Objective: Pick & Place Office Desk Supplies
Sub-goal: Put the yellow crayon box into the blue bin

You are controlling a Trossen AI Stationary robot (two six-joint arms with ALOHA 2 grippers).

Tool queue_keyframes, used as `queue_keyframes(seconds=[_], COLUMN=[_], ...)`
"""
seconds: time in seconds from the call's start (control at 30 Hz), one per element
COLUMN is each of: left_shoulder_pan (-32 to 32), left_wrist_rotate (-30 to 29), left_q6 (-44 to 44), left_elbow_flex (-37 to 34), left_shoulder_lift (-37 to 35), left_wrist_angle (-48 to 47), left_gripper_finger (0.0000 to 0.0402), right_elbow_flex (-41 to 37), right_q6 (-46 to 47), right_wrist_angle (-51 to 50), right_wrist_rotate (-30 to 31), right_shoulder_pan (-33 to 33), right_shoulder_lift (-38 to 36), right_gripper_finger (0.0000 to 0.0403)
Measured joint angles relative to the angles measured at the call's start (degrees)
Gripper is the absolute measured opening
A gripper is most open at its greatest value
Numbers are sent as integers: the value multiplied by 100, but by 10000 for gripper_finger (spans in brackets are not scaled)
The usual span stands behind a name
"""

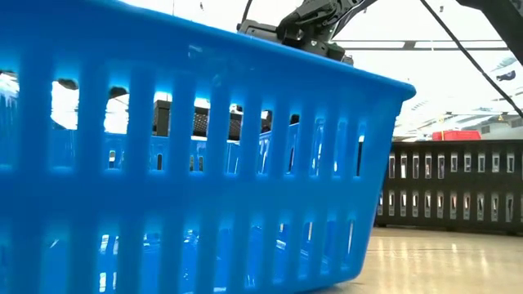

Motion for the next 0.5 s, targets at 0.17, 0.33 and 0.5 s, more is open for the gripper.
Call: queue_keyframes(seconds=[0.17,0.33,0.5], left_shoulder_pan=[0,0,0], left_wrist_rotate=[0,0,0], left_q6=[0,0,0], left_elbow_flex=[0,0,1], left_shoulder_lift=[0,-1,1], left_wrist_angle=[1,1,-12], left_gripper_finger=[292,292,292], right_elbow_flex=[-13,-44,-48], right_q6=[-36,35,28], right_wrist_angle=[12,58,176], right_wrist_rotate=[0,70,172], right_shoulder_pan=[77,142,194], right_shoulder_lift=[-101,-227,-316], right_gripper_finger=[1,0,0])
